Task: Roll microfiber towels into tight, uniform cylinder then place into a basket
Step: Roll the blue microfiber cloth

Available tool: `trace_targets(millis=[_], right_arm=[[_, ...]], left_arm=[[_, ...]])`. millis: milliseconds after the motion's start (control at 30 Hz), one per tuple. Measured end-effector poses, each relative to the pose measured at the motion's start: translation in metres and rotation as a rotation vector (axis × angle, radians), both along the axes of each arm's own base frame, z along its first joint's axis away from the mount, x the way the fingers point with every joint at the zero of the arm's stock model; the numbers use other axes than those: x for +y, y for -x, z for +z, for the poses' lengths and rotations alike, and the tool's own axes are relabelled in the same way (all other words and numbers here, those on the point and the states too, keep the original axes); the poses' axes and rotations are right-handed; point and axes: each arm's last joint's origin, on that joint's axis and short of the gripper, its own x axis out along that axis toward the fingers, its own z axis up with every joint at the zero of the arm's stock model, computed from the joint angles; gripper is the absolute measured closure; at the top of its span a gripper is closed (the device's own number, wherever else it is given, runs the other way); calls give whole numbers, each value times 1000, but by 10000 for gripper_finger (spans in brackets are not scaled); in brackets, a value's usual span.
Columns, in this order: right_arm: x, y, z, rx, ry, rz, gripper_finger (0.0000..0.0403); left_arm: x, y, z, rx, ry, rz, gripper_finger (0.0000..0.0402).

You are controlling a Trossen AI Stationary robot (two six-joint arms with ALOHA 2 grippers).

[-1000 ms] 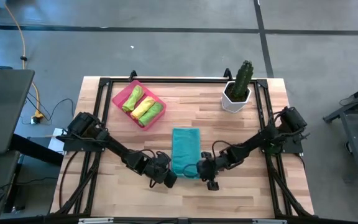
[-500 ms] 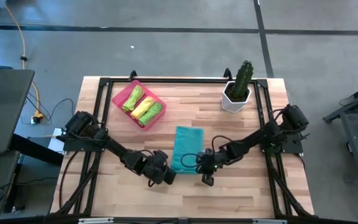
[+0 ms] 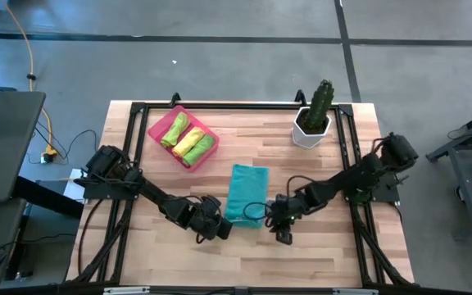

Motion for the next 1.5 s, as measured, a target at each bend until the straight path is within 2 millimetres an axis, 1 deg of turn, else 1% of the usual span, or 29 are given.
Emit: trace_targets(millis=[67,167,233,333,567,667,833,933,1133,1233,1367,1500], right_arm=[[7,-1,12,-138,42,83,276],[23,-2,22,-363,217,191,275],[30,-4,22,-458,348,229,277],[35,-8,12,-497,462,270,282],[36,-17,-16,-478,538,333,285],[32,-20,-20,-473,596,362,284],[24,-23,-23,-442,583,337,280],[22,-23,-23,-440,580,335,261],[20,-20,-26,-388,582,343,197],[18,-17,-29,-338,579,335,179],[18,-16,-30,-320,582,334,180],[14,-16,-32,-285,560,270,206]], left_arm=[[2,-1,0,0,0,6,399],[4,-1,0,1,0,12,399],[5,-2,0,2,-3,12,399],[6,-2,0,3,-10,7,399],[6,-2,0,4,-11,5,399],[6,-2,0,4,-11,5,399],[6,-2,0,3,-10,6,399],[6,-2,0,3,-10,6,399],[6,-3,1,-10,-4,8,398],[6,-5,2,-26,2,7,399],[4,-9,5,-81,22,5,398],[-1,-14,10,-151,50,-36,398]])
